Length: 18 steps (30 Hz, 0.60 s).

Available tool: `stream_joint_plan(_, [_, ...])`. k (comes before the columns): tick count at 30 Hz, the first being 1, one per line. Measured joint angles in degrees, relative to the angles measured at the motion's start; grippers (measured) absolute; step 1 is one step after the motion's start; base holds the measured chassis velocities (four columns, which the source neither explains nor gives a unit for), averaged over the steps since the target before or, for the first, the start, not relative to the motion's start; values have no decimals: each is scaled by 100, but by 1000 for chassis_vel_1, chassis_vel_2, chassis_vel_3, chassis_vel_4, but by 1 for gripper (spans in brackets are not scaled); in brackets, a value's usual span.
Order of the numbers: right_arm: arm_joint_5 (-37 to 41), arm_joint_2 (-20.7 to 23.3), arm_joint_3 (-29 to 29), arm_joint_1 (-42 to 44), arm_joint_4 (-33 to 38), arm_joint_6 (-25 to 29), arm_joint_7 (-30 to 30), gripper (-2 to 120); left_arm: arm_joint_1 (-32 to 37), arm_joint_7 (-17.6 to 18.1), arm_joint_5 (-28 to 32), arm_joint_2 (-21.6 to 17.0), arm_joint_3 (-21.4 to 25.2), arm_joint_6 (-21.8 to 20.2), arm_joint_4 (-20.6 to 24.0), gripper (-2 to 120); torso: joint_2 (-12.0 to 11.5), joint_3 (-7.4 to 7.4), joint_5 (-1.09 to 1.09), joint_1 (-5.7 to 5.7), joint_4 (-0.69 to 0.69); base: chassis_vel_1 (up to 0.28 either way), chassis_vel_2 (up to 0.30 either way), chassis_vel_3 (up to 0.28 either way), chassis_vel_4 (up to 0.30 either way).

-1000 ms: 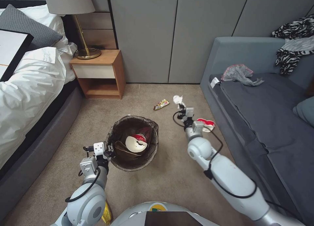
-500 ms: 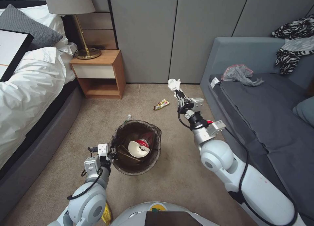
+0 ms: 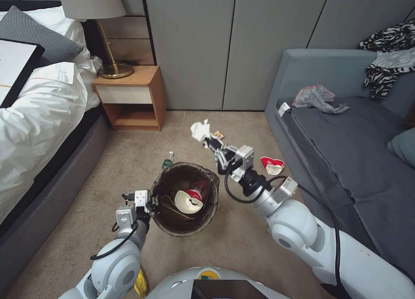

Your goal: Pick up the trash bin, then pick up the garbage from the floor and place it into the trash bin.

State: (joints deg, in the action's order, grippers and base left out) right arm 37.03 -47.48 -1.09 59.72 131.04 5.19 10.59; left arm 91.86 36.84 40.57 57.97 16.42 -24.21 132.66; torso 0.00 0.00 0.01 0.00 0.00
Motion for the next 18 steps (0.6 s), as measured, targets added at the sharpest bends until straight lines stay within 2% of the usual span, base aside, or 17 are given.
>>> stream_joint_plan(6, [-119,636,-579,86,192,13,-388,0,-81,-21,46,-22,-67,-89,11,0,0,0,-1,0,1,0,0,0,0])
stream_joint_plan(7, [-119,636,-579,86,192,13,-388,0,-81,-21,46,-22,-67,-89,11,0,0,0,-1,0,1,0,0,0,0])
stream_joint_plan(10, [-304,987,-1127,112,141,13,-489,0,-146,-20,50,-17,-72,-93,36,0,0,0,-1,0,0,0,0,0,0])
stream_joint_plan(18, [-461,965,-1836,-167,-197,11,-477,0,-143,-8,50,13,-42,-90,104,0,0,0,-1,0,1,0,0,0,0])
